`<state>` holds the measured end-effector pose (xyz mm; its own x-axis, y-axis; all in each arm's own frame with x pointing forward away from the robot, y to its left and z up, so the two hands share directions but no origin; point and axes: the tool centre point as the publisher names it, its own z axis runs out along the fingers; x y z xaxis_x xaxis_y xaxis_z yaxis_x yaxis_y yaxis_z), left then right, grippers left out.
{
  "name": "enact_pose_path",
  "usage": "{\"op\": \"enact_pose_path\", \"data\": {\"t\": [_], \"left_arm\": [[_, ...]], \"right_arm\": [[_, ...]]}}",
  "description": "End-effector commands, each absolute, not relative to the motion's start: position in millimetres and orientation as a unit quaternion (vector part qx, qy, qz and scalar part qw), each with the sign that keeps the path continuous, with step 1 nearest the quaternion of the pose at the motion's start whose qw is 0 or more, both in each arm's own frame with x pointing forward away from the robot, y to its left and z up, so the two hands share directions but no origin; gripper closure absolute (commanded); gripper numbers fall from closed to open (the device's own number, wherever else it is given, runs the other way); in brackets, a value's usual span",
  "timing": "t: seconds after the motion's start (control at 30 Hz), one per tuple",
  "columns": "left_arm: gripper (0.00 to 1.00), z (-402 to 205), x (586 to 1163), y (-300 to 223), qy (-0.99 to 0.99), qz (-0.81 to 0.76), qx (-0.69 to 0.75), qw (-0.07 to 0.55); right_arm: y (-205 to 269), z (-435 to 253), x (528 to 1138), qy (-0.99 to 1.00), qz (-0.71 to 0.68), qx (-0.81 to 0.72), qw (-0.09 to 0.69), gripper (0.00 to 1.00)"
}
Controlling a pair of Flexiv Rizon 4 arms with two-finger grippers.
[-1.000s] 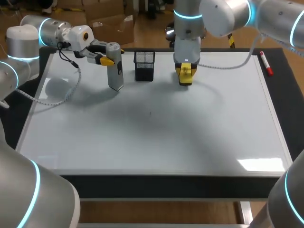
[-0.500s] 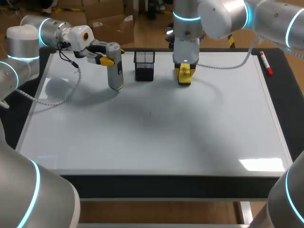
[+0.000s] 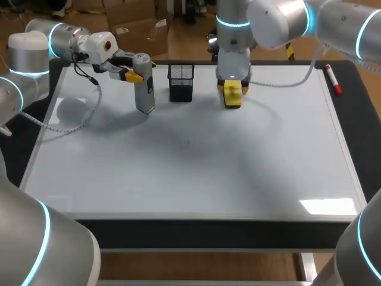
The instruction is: Pick up the inspection probe, press it on each red-marked spot on the whiteboard one by one, put down the probe, pick up the eraser, and wipe off all the red marks.
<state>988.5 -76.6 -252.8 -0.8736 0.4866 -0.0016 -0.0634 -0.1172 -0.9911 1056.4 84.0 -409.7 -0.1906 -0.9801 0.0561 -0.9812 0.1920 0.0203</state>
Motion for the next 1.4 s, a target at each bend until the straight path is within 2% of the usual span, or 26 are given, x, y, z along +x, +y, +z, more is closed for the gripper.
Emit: {"op": "enact_pose_path", "data": {"t": [0.03, 0.47, 0.9, 1.17, 1.4], "left_arm": [[1.0, -254.5, 996.1, -74.8, -0.616, 0.713, -0.227, 0.244], [1.0, -254.5, 996.1, -74.8, -0.616, 0.713, -0.227, 0.244], [1.0, -254.5, 996.1, -74.8, -0.616, 0.713, -0.227, 0.244], [1.0, -254.5, 996.1, -74.8, -0.616, 0.713, -0.227, 0.244], [1.0, -254.5, 996.1, -74.8, -0.616, 0.713, -0.227, 0.244]], "right_arm": [[78.8, -401.5, 1054.7, -0.776, 0.008, 0.63, 0.021, 0.0], [48.1, -364.4, 1025.0, -0.859, -0.056, 0.507, -0.03, 0.0], [12.9, -330.6, 1018.6, -0.947, -0.168, 0.269, -0.056, 0.0], [0.3, -295.3, 1022.9, -0.951, -0.205, 0.204, -0.104, 0.0], [-4.5, -277.8, 1024.7, -0.955, -0.225, 0.161, -0.104, 0.0]]}}
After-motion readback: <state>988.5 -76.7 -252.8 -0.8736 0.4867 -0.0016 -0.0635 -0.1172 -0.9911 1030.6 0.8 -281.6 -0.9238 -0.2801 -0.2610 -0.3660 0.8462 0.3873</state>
